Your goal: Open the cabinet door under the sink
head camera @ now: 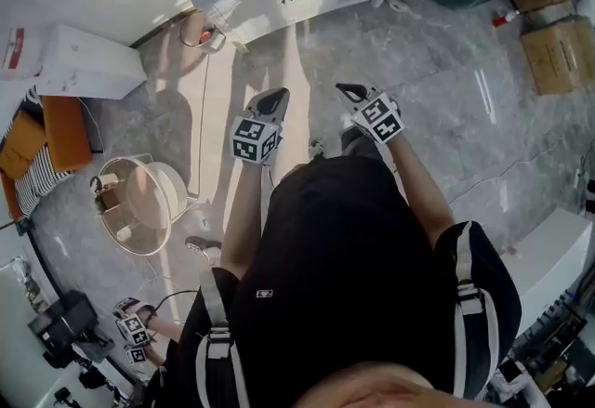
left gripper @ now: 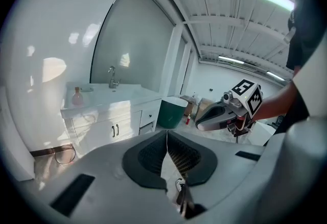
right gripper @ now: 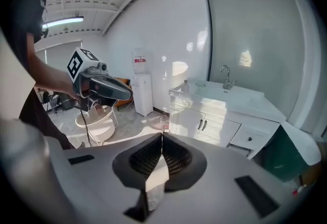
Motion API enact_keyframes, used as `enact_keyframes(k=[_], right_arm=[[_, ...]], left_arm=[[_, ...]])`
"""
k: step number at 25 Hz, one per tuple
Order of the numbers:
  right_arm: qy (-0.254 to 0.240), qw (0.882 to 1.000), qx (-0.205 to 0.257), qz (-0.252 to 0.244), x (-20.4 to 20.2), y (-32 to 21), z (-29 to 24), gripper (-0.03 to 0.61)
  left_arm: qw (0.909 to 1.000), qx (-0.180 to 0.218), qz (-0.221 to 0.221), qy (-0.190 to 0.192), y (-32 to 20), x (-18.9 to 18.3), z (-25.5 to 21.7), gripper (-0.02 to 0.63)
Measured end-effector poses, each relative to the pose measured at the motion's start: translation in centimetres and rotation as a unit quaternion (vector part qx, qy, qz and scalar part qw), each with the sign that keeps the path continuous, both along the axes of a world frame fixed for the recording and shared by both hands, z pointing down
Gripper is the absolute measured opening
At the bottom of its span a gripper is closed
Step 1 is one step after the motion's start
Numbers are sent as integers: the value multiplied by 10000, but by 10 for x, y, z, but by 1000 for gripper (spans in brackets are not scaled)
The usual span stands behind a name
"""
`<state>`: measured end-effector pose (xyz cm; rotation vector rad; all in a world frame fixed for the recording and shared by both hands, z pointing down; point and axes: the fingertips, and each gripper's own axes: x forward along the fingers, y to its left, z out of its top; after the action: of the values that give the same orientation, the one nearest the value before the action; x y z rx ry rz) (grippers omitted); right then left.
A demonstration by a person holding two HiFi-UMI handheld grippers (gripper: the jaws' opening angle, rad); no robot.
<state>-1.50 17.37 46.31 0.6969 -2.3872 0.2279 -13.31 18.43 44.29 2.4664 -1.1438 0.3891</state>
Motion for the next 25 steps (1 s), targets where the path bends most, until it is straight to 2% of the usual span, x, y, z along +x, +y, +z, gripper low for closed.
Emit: enact_keyframes(k=[15,20,25], right_arm=[[249,9997,-20,-60,6,-9,15,60],[266,9994,-223,-55,10,-29,30,60],[76,9992,-389,102,0,-67,50,60]], left_arm=[[9998,-179,5,-37,-13,-2,14,15],[9996,-276,-50,-98,-28,-3,14,15],[9990,-346,-246,-148,-55,-25,17,15]])
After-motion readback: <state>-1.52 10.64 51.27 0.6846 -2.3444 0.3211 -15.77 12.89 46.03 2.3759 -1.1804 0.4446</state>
